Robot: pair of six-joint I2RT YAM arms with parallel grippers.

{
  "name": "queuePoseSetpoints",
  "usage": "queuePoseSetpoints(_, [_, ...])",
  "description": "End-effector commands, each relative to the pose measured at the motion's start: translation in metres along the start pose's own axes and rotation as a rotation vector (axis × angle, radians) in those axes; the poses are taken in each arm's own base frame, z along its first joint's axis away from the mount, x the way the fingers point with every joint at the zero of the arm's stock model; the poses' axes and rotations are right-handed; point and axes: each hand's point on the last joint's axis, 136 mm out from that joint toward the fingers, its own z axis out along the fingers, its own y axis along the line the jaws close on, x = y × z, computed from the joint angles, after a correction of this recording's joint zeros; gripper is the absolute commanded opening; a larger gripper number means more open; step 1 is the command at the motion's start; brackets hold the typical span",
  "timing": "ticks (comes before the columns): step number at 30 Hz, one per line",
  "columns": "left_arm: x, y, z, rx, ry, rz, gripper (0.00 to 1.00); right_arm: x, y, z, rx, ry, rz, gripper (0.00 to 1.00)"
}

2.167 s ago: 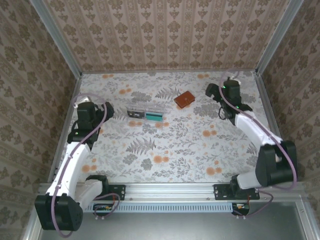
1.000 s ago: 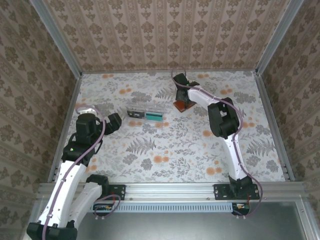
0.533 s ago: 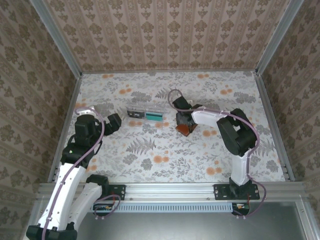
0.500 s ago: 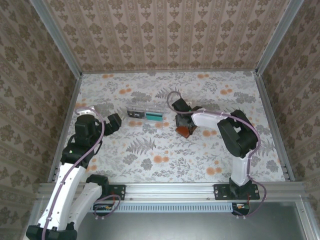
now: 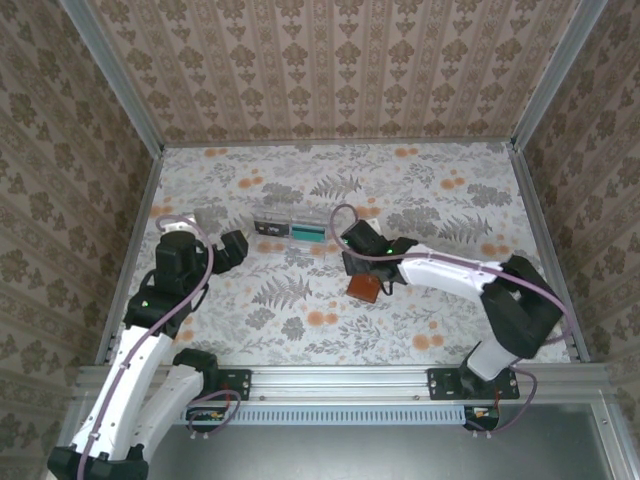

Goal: Take the credit cards out of the card holder

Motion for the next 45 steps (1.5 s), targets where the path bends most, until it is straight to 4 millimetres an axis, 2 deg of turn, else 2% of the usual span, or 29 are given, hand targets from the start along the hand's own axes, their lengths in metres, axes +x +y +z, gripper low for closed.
queuePoseSetpoints(1, [0.004,0.002,0.004,-0.013,0.007,-0.023,1.0,0.022,-0.018,-0.006,0.036,0.04,0.119,0.82])
queuePoseSetpoints(7, [0.01,0.005,0.01,-0.043,0.028,-0.03,1.0,0.051,-0.013,0.008,-0.067,0.133,0.279,0.81])
queuePoseSetpoints(13, [0.015,-0.003,0.008,-0.012,0.034,0.006,1.0,0.06,0.004,0.025,-0.153,0.187,0.34,0.81])
queuePoseSetpoints(17, [0.022,-0.004,0.009,-0.018,0.055,0.024,1.0,0.056,0.022,0.034,-0.212,0.215,0.341,0.76])
queuePoseSetpoints(23, [0.027,-0.011,0.011,0.006,0.07,0.03,1.0,0.038,0.033,0.034,-0.236,0.21,0.277,0.76])
queuePoseSetpoints(27, [0.03,-0.015,0.013,0.019,0.081,0.035,1.0,0.032,0.021,0.025,-0.173,0.206,0.193,0.78])
queuePoseSetpoints(30, [0.031,-0.016,0.015,0.025,0.081,0.037,1.0,0.028,0.006,0.01,-0.097,0.178,0.12,0.77])
queuePoseSetpoints(33, [0.03,-0.016,0.016,0.028,0.077,0.036,1.0,0.027,-0.001,-0.003,-0.043,0.166,0.043,0.67])
queuePoseSetpoints(35, [0.03,-0.018,0.017,0.034,0.079,0.037,1.0,0.029,-0.003,-0.007,-0.014,0.169,0.012,0.56])
queuePoseSetpoints(37, [0.031,-0.02,0.017,0.042,0.082,0.041,1.0,0.03,0.003,-0.009,-0.017,0.162,-0.025,0.49])
queuePoseSetpoints(39, [0.032,-0.02,0.018,0.042,0.087,0.043,1.0,0.034,0.006,-0.01,0.002,0.177,-0.068,0.46])
queuePoseSetpoints(43, [0.032,-0.02,0.018,0.045,0.088,0.043,1.0,0.034,0.016,-0.004,0.026,0.192,-0.127,0.44])
queuePoseSetpoints(45, [0.031,-0.02,0.017,0.045,0.087,0.044,1.0,0.034,0.019,0.001,0.032,0.205,-0.142,0.39])
